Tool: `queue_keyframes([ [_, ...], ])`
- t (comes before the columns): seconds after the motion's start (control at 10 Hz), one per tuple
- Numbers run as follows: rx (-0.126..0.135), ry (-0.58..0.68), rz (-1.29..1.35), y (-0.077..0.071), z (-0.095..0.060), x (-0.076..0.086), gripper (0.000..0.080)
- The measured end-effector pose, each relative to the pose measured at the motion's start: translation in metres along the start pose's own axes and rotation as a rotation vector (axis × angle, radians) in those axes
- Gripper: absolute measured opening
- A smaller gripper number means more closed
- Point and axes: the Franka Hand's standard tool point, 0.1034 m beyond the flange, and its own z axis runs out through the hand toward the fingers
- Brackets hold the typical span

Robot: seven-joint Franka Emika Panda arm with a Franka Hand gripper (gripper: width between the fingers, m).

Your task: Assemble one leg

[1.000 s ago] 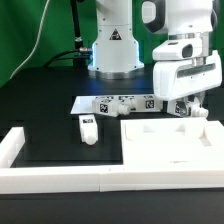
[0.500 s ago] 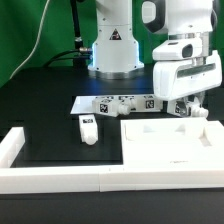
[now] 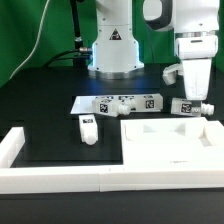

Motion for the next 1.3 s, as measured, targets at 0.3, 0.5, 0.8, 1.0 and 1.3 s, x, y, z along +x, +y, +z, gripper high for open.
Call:
queue_keyframes([
  [0.3, 0.002, 0.001, -0.218, -0.001, 0.000, 0.000, 0.0285],
  [0.5, 0.022, -0.014, -0.549, -0.002, 0.001, 0.001, 0.0285],
  [0.8, 0.019, -0.009, -0.787, -0.004, 0.000, 0.001, 0.0285],
  [1.0, 0.019, -0.008, -0.890, -0.005, 0.000, 0.001, 0.0285],
  [1.3, 0.041, -0.018, -1.104, -0.020, -0.001, 0.007, 0.0285],
])
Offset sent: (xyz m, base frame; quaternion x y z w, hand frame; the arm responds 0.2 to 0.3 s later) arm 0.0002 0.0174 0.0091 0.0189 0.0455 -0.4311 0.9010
